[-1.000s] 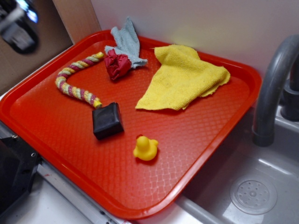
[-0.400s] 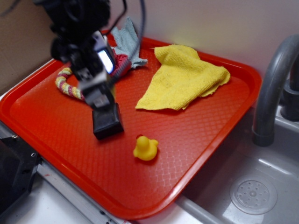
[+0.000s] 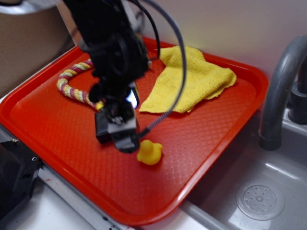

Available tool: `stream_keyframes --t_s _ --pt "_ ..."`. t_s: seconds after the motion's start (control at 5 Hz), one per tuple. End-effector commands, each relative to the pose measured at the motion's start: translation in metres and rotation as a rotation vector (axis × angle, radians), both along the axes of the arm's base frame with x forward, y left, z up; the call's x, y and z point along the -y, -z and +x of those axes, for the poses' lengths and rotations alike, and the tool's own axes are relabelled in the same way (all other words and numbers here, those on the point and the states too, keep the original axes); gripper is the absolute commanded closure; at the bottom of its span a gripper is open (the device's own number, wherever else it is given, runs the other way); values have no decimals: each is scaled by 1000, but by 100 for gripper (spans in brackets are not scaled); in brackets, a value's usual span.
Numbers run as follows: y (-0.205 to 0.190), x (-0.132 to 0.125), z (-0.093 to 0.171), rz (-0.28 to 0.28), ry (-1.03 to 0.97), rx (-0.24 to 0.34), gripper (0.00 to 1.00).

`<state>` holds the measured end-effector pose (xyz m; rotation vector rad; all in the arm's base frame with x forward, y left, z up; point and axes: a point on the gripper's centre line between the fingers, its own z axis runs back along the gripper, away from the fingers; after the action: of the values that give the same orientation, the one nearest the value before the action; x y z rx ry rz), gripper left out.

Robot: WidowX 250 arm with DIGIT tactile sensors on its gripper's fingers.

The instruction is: Grab the yellow duck.

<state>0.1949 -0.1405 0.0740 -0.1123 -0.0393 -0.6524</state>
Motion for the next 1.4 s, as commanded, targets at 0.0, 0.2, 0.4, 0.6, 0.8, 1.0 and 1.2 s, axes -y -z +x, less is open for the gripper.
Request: stream_keyframes --t_s 0.0,0.2,0.4,0.6,0.8,1.0,1.2 --pt "31 4 0 23 42 -42 0" --pt "49 14 -6 13 141 -71 0" --pt "57 17 -7 22 169 -78 0" --pt "62 20 -10 46 168 -79 0" --pt "62 21 -12 53 191 -75 100" --pt "62 22 -16 60 206 -68 100" --pt "61 20 -16 85 173 -60 100"
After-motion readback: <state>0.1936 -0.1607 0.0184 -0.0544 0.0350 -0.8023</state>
